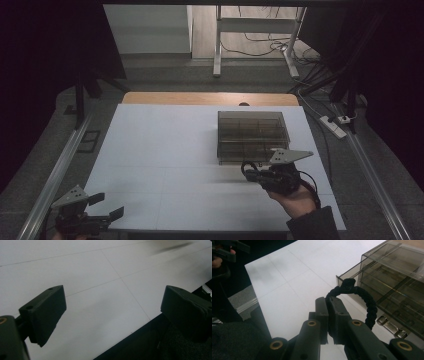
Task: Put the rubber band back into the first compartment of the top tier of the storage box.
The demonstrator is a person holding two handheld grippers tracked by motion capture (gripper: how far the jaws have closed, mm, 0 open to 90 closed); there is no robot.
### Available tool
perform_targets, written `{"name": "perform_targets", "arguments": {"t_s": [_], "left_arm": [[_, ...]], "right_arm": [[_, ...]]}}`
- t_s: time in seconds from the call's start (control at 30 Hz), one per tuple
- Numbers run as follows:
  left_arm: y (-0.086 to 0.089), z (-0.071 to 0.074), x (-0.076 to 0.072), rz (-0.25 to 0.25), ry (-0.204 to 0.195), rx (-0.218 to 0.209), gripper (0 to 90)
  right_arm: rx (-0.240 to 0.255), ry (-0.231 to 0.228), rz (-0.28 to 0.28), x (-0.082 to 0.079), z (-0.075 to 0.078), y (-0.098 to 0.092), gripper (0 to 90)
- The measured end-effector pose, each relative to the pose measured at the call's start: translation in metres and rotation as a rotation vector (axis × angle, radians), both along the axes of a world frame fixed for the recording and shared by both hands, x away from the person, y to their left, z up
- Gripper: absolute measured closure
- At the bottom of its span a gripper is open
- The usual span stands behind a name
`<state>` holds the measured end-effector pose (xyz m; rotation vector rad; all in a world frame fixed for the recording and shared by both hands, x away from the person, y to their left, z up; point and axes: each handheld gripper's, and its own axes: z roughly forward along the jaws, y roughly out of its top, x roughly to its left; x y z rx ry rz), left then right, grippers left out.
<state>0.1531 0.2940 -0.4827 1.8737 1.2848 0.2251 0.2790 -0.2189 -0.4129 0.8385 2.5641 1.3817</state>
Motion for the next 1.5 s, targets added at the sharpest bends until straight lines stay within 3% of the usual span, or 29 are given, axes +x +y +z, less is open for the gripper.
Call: {"name": "perform_targets", "arguments": {"t_s": [0.87,1.5], "left_arm": [[0.0,0.0,0.0,0.001,0.001,0.002,6.3],[0.0,0.0,0.0,0.003,0.0,0.006,6.6]], "right_arm": [[0.017,-0.019,-0.053,0.03,-0.001,0.015,85.2],[-0.005,-0.027,-0.09,0.054,-0.007,0.028,85.1]]}}
